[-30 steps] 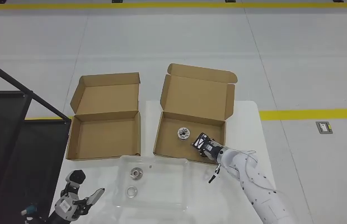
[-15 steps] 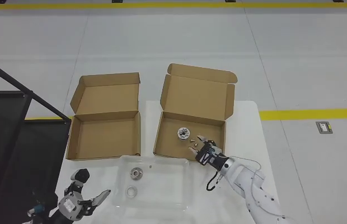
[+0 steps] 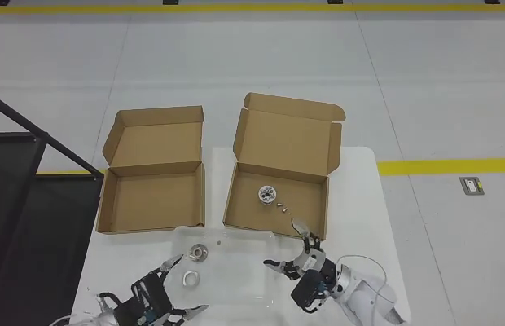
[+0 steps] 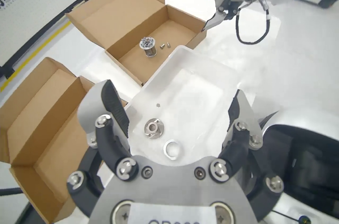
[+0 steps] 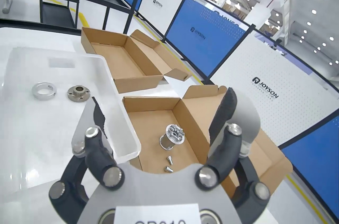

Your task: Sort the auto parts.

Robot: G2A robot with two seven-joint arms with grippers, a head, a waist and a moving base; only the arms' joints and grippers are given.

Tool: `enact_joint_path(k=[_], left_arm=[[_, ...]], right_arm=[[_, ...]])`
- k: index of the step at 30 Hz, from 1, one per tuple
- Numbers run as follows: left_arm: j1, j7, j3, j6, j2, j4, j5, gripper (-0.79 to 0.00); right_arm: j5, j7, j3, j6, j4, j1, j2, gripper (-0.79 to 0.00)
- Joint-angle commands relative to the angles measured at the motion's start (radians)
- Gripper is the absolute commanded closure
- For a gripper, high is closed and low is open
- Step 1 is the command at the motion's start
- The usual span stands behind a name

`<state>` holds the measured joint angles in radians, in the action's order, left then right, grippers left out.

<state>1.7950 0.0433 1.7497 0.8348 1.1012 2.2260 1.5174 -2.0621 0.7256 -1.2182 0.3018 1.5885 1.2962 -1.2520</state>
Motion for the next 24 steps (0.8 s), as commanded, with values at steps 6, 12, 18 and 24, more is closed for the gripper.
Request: enact_joint_path(k=[6,12,18,24], left_arm=[[-0.132,0.18,-0.141,-0.074,-0.004,0.004,0.201,-0.785],[-0.213,0.278,-0.251,-0.093,0.0,-0.051,0.272,-0.785],[-0.213,0.278,-0.251,-0.093,0.0,-0.051,0.272,-0.785],[-0.209,0.309,-0.259,-0.099,-0.002,-0.056,0.318,-0.785]], right_arm=[[-0.073,0.08,-0.034,-0.092,0.075,0.12,0.021,-0.785],[-0.085,0.037,-0.053,-0.102,0.12,0.183,0.031,-0.785],[-0.085,0.037,-0.053,-0.102,0.12,0.183,0.031,-0.785],[-0.085,0.037,-0.053,-0.102,0.12,0.183,0.031,-0.785]])
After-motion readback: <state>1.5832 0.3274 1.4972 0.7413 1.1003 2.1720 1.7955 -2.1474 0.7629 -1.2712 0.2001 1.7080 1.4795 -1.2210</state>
